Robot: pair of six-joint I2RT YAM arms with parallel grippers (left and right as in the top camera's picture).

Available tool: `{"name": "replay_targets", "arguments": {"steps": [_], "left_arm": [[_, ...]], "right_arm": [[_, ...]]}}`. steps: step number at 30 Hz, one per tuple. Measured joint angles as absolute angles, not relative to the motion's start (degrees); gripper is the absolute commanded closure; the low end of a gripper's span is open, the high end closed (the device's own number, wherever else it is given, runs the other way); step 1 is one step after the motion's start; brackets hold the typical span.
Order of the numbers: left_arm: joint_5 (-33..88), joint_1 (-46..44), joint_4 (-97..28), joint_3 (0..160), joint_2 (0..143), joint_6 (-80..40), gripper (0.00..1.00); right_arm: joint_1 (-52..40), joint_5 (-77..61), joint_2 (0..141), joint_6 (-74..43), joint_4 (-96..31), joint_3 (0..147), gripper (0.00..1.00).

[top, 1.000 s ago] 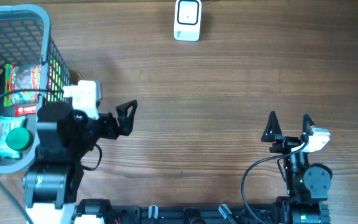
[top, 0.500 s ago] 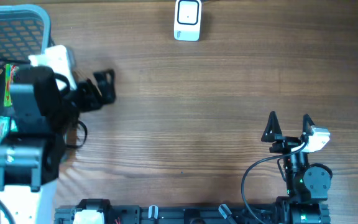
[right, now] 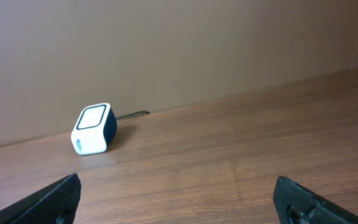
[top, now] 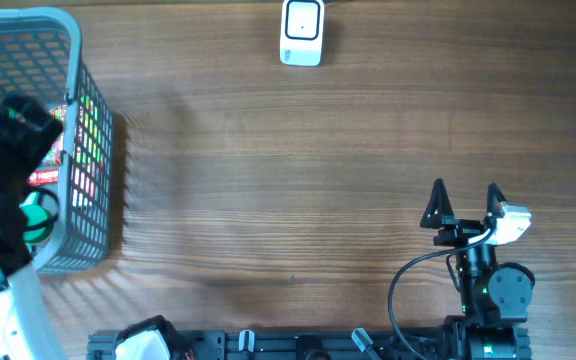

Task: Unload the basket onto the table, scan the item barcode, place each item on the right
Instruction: 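Reach the left gripper down into the basket toward the green-capped bottle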

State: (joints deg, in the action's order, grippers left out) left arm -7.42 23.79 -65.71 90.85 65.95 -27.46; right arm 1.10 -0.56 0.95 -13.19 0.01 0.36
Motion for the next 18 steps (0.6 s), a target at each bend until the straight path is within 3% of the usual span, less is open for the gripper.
{"name": "replay_targets", "arguments": {"steps": [5,18], "left_arm": [[-7.3,30.2,-65.5,90.8,68.9,-31.8,0.00],[-8.1,30.7,-64.7,90.8,74.6,-32.5,0.00]], "right_arm": [[1.1,-0.6,1.0,-13.2,0.0,0.4,0.00],[1.1,-0.6,1.0,-13.2,0.0,0.4,0.00]]}}
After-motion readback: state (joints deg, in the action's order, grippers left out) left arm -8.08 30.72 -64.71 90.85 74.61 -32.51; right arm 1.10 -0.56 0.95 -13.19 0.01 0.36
